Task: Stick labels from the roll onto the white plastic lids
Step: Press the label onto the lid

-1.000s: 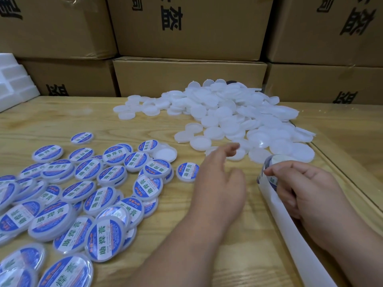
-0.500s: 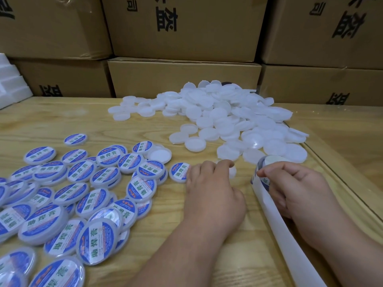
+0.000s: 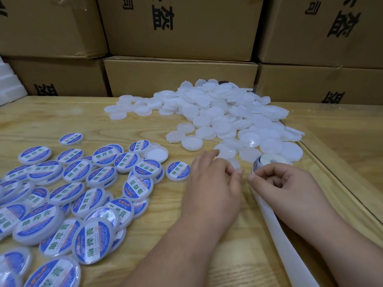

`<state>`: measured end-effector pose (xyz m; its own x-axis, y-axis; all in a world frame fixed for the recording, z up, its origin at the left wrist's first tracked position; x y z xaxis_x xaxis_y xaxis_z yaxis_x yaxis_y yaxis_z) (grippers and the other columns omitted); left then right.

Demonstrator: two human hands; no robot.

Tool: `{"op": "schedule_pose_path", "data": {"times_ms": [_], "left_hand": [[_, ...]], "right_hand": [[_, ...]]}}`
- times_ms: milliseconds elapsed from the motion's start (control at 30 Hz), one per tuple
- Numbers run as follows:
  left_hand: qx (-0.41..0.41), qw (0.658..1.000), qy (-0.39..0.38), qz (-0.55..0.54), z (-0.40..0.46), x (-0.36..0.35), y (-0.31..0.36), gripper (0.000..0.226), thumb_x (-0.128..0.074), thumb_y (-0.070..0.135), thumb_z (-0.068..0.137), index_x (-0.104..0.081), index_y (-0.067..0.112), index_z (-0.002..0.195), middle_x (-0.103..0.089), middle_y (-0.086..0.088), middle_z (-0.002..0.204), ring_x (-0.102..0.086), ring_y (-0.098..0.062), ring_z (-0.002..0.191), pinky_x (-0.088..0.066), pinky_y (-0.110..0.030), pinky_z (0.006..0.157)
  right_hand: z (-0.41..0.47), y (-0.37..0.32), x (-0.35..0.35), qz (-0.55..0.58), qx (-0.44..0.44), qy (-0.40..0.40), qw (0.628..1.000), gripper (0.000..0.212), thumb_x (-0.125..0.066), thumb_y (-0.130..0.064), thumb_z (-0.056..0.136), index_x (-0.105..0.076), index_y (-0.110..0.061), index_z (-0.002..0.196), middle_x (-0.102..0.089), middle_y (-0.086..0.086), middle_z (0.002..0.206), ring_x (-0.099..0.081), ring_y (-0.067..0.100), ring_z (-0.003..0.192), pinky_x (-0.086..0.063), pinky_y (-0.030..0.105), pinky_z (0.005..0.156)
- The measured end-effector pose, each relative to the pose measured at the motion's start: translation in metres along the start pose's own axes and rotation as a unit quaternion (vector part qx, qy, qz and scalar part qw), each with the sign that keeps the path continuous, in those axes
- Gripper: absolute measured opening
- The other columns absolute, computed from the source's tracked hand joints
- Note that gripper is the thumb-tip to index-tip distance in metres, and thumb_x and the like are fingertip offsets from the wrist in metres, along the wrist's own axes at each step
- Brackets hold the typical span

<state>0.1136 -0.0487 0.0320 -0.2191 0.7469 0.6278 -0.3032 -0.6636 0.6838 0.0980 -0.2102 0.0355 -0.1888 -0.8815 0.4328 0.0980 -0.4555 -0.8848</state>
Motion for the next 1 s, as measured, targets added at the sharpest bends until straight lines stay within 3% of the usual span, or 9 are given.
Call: {"op": "schedule_pose_path", "data": {"times_ms": [100,200,267,367,500,567,633,767,1000], "left_hand": [[-0.021,0.997,0.002,-0.077,-0.002,0.005,0.007,0.021,-0.056,0.038,0.099,-0.051,0.026,0.082,-0.052,0.022,0.121,-0.034,0.015,0.127,-0.021,0.001,0.094],[0.001,0.985,-0.025,-0.173,-0.003,-0.001,0.005,0.025,-0.056,0.043,0.091,-0.050,0.025,0.074,-0.067,0.022,0.092,-0.058,0.010,0.091,-0.041,-0.009,0.075],[0.022,0.975,-0.044,-0.217,-0.003,-0.006,0.003,0.021,-0.051,0.045,0.085,-0.049,0.027,0.077,-0.069,0.012,0.077,-0.060,-0.006,0.066,-0.052,-0.028,0.066],[0.052,0.964,-0.050,-0.257,-0.004,-0.008,-0.001,0.013,-0.049,0.050,0.084,-0.047,0.038,0.088,-0.070,0.004,0.082,-0.065,-0.024,0.070,-0.058,-0.048,0.072],[0.044,0.972,-0.056,-0.222,-0.003,-0.007,-0.001,0.025,-0.057,0.063,0.083,-0.048,0.053,0.103,-0.066,0.022,0.092,-0.064,-0.001,0.073,-0.048,-0.021,0.066],[0.053,0.970,-0.046,-0.232,-0.002,-0.003,-0.003,0.019,-0.060,0.054,0.090,-0.051,0.053,0.106,-0.062,0.030,0.099,-0.064,0.002,0.075,-0.043,-0.009,0.062],[0.067,0.967,-0.036,-0.244,0.000,-0.001,-0.007,0.014,-0.063,0.045,0.095,-0.056,0.049,0.107,-0.063,0.033,0.101,-0.064,0.008,0.079,-0.043,-0.005,0.066],[0.069,0.973,-0.041,-0.216,0.000,-0.004,-0.009,0.013,-0.067,0.041,0.094,-0.068,0.037,0.105,-0.070,0.026,0.098,-0.062,0.011,0.087,-0.050,-0.014,0.077],[0.082,0.971,-0.042,-0.222,0.001,-0.007,-0.014,0.007,-0.064,0.037,0.094,-0.070,0.035,0.093,-0.071,0.027,0.089,-0.064,0.007,0.085,-0.049,-0.013,0.071]], "right_hand": [[0.001,0.003,-0.003,-0.016,-0.003,-0.019,1.000,0.005,-0.073,-0.027,0.088,-0.071,-0.022,0.087,-0.047,-0.006,0.049,-0.037,0.004,0.041,-0.032,0.013,0.042],[0.001,0.004,-0.007,-0.017,-0.001,-0.044,0.999,0.007,-0.068,-0.018,0.092,-0.071,-0.023,0.096,-0.045,-0.009,0.049,-0.036,0.003,0.040,-0.030,0.011,0.041],[0.001,0.003,-0.008,-0.004,0.001,-0.053,0.999,0.014,-0.065,-0.012,0.093,-0.070,-0.023,0.100,-0.043,-0.009,0.048,-0.035,0.002,0.040,-0.030,0.009,0.042],[0.000,0.006,-0.010,0.026,-0.012,-0.068,0.997,0.030,-0.059,-0.004,0.091,-0.069,-0.027,0.107,-0.038,-0.008,0.049,-0.032,0.005,0.042,-0.031,0.010,0.042],[-0.004,-0.003,-0.021,0.061,-0.012,-0.124,0.990,0.043,-0.055,-0.014,0.079,-0.073,-0.031,0.114,-0.029,0.007,0.057,-0.025,0.018,0.050,-0.027,0.019,0.045],[-0.009,-0.008,-0.029,0.085,-0.011,-0.165,0.983,0.055,-0.048,-0.015,0.071,-0.074,-0.036,0.116,-0.025,0.014,0.063,-0.019,0.031,0.059,-0.022,0.026,0.052],[-0.013,-0.009,-0.035,0.110,-0.020,-0.188,0.976,0.058,-0.048,-0.014,0.071,-0.073,-0.038,0.118,-0.024,0.010,0.061,-0.017,0.029,0.058,-0.019,0.030,0.052],[-0.014,-0.009,-0.040,0.121,-0.023,-0.173,0.977,0.018,-0.066,-0.011,0.091,-0.077,-0.022,0.099,-0.039,0.001,0.056,-0.033,0.013,0.049,-0.028,0.022,0.045],[-0.010,-0.002,-0.032,0.111,-0.055,-0.110,0.986,0.018,-0.067,-0.016,0.092,-0.078,-0.029,0.087,-0.073,-0.001,0.071,-0.063,0.010,0.059,-0.046,0.020,0.051]]}}
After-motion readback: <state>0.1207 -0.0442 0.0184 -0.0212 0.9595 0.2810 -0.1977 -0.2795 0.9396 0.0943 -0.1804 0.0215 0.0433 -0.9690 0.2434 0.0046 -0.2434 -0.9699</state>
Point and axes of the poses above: each hand's wrist, its own z-axis towards the middle knuckle, its own x-axis out of the back of the hand, y = z × x, the point moved 10 cm from there along z, towards the middle knuckle
